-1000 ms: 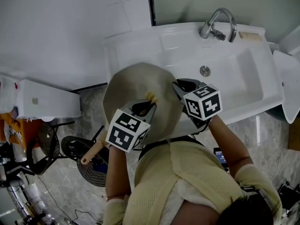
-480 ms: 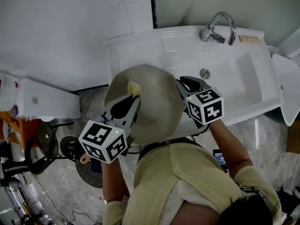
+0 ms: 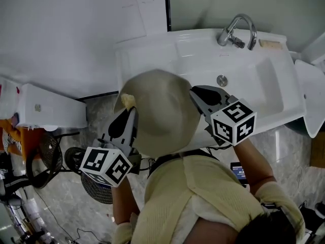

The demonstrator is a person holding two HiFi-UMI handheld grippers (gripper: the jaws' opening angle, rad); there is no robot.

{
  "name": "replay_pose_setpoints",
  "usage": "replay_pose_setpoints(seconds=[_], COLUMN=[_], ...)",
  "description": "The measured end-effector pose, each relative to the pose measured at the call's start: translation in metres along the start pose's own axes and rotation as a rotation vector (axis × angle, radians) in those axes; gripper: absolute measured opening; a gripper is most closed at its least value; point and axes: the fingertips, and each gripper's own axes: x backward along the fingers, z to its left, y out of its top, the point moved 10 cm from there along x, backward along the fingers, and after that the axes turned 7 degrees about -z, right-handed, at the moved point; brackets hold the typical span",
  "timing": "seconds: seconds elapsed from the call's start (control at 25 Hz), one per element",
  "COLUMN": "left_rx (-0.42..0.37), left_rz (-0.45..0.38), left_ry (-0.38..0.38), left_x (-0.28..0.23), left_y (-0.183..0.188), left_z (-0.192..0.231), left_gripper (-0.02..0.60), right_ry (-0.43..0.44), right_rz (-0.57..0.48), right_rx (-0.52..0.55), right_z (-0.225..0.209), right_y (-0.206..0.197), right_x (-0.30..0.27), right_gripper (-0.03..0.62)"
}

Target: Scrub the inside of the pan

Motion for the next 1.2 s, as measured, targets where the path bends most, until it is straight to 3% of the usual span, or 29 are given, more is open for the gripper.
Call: replay_pose_setpoints(seconds=[0.16,0.4,0.56,1.2], left_rx=[-0.009,0.016,-0.008,-0.046], left_rz=[0.017,0.035,0.061,0.174], left_ry=[0.085,0.121,0.165,0.17], left_x=[0.002,0.009,0.013,0.011], left_y=[-0.008,-0.016,-0.019,-0.03], left_z=[0.001,0.003,0.003,0.001], left_gripper=[0.081,0.081,0.081,0.081], right_ry=[0.061,0.066,0.07,0.073], right_rz=[-0.002,0.027,0.038,0.076], right_rx=[-0.051,-0.038,-0.051,-0.045], right_z=[0.012,0.02,0.022,0.028], right_y=[-0.001,-0.007,-0.009,-0.015], right_x=[-0.004,-0.008,-0.009,-0.012], right_gripper=[0.048,0.041,0.035,0.028])
